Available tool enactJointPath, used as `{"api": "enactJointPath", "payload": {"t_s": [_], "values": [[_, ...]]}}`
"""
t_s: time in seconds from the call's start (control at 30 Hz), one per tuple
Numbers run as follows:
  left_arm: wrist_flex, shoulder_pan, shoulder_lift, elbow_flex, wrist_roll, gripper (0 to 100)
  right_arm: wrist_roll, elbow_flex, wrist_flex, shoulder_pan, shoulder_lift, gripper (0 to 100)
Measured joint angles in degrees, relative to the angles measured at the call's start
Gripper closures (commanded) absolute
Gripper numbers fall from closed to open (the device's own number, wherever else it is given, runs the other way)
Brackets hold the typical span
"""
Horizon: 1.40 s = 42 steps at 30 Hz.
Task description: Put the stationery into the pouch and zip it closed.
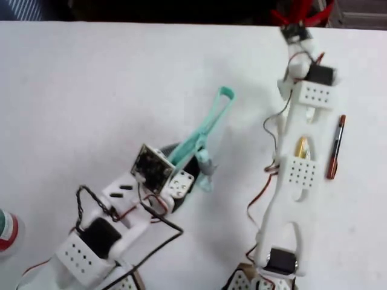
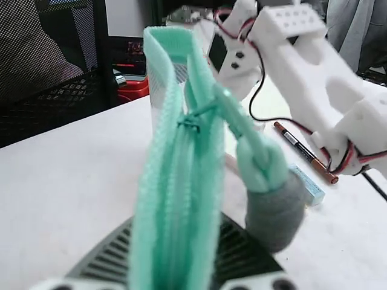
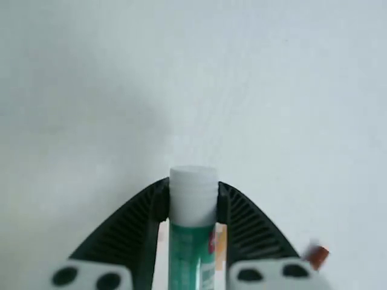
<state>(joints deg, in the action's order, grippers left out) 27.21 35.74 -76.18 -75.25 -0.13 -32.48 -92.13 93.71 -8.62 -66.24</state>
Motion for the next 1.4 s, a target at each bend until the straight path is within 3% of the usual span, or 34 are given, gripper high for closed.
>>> {"api": "enactJointPath", "payload": {"t_s": [0.37, 0.53, 0.8, 1.07, 1.3, 1.4], "values": [[0.0, 0.0, 0.0, 0.0, -0.1, 98, 9.4, 5.3, 5.4, -0.4, 30.6, 98.1], [0.0, 0.0, 0.0, 0.0, -0.1, 98, 9.3, 26.0, 5.4, 2.1, 54.0, 98.1], [0.0, 0.0, 0.0, 0.0, -0.1, 98, 11.4, 60.2, 2.6, 16.8, 91.5, 98.1], [-0.2, 1.8, -0.9, -1.0, -0.1, 98, 24.0, 86.9, -19.3, 26.0, 104.0, 98.1], [-0.2, 2.4, -0.9, -1.0, -0.2, 98, 25.4, 110.5, -50.2, 30.9, 111.6, 98.1], [-0.2, 2.4, -0.9, -1.0, -0.2, 98, 25.4, 115.5, -57.1, 30.6, 111.7, 98.1]]}}
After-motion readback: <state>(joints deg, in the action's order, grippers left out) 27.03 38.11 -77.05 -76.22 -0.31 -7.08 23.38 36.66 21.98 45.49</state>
